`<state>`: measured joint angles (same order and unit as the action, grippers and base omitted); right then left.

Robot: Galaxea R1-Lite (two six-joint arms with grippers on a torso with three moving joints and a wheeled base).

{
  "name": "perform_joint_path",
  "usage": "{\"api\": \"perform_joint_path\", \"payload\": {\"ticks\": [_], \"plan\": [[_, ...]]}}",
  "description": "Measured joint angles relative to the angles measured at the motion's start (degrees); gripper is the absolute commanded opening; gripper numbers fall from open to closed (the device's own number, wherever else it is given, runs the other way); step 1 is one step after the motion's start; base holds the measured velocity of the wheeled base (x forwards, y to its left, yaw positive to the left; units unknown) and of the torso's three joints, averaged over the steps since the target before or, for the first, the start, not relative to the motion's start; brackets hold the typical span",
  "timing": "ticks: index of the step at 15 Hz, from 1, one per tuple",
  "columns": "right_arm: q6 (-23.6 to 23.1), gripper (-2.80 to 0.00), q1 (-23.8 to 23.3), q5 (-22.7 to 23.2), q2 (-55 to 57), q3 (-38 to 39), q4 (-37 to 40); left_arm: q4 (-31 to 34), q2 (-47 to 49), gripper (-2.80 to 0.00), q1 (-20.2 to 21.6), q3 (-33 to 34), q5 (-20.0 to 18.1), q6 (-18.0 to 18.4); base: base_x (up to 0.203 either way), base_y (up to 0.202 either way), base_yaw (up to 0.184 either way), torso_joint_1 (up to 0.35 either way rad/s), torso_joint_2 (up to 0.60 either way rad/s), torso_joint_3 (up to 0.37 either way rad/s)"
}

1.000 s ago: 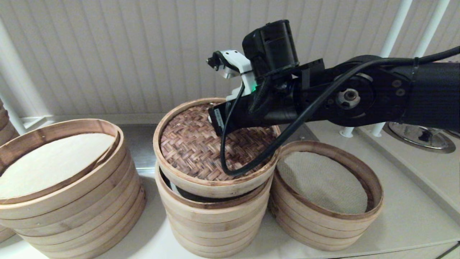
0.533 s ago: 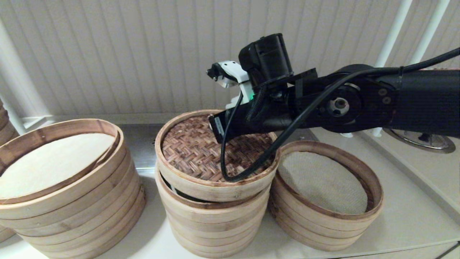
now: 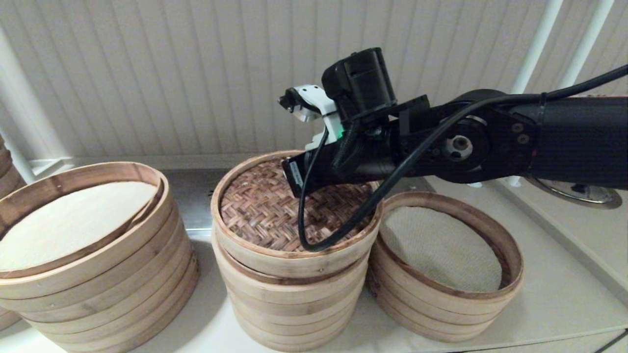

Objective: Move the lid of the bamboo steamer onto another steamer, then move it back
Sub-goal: Put the steamer

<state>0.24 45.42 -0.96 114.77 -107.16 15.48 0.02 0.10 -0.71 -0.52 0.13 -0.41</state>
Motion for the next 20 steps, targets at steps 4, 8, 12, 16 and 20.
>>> {"api": "perform_joint_path", "payload": {"ticks": [4, 8, 12, 16, 20], "plan": [[-0.04, -2.80, 0.28, -0.01, 0.20, 0.83, 0.02, 0.00, 0.00, -2.80, 0.00, 0.00, 0.00, -0.02, 0.000, 0.000, 0.000, 0.000, 0.00, 0.000], [-0.05, -2.80, 0.32, 0.02, 0.68, 0.85, -0.09, 0.00, 0.00, -2.80, 0.00, 0.00, 0.00, -0.05, 0.000, 0.000, 0.000, 0.000, 0.00, 0.000], [-0.06, -2.80, 0.83, -0.05, 1.55, 0.25, -0.13, 0.00, 0.00, -2.80, 0.00, 0.00, -0.02, -0.06, 0.000, 0.000, 0.000, 0.000, 0.00, 0.000], [0.02, -2.80, 0.77, -0.13, 1.76, 0.96, -0.22, 0.00, 0.00, -2.80, 0.00, 0.00, 0.00, -0.01, 0.000, 0.000, 0.000, 0.000, 0.00, 0.000], [0.13, 0.00, 0.88, -0.60, 1.79, 1.29, -0.08, 0.00, 0.00, -2.80, 0.00, 0.00, 0.02, -0.02, 0.000, 0.000, 0.000, 0.000, 0.00, 0.000]]}}
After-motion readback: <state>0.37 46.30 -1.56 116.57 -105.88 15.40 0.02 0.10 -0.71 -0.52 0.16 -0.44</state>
